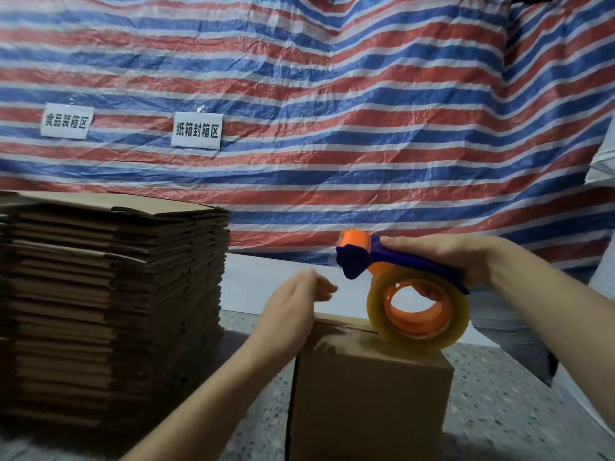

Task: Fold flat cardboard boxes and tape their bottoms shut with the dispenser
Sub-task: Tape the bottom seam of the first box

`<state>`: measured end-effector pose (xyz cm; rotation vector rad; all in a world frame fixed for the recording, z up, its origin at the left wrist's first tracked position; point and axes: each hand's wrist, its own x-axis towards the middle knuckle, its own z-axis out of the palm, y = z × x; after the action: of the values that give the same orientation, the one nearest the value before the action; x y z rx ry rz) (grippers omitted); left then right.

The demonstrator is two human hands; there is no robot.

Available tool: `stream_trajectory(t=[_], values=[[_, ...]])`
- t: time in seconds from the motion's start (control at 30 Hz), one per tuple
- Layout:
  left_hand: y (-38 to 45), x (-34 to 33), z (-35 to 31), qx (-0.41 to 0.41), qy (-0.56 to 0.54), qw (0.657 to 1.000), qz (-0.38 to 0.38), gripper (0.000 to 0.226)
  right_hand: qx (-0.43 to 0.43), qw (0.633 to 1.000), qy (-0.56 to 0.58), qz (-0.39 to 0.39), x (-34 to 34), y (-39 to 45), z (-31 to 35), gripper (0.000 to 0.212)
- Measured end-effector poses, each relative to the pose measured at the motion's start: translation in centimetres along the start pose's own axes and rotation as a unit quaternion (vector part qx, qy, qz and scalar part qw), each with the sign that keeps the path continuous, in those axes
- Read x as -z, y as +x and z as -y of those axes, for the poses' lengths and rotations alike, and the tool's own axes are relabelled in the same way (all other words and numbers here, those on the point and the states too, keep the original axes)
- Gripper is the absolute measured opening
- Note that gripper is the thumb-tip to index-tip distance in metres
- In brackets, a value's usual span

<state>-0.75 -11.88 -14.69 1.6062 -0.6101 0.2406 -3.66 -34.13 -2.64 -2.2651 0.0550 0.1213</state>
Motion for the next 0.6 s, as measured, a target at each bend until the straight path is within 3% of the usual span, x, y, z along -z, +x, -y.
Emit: stream_trajectory(t=[0.07,0.17,0.33,0.5,0.6], values=[[0.7,0.3,-0.7,0.052,-0.108,0.991,-0.052,0.055,0.007,1.000,-0.004,0.005,0.0,0.1,-0.1,0.084],[1.0,0.6,-1.3,0.114,-0.223,0.968,-0.028,0.061,0.019,1.000,-0.021,0.011,-0.2,0.2,0.2,0.083],[0.7,0.2,-0.8,0.148,-0.240,0.959,0.004,0.049,0.012,0.997,-0.069,0.025,-0.8,0.3,1.4,0.078],[0.5,0.2,-0.5,0.131,-0.224,0.966,0.006,0.024,0.010,0.996,-0.088,0.024,-1.0,0.3,1.8,0.076],[0.4,0.0,-0.5,0.131,-0.224,0.966,-0.004,0.021,0.008,0.995,-0.099,0.030,-1.0,0.4,2.0,0.078]])
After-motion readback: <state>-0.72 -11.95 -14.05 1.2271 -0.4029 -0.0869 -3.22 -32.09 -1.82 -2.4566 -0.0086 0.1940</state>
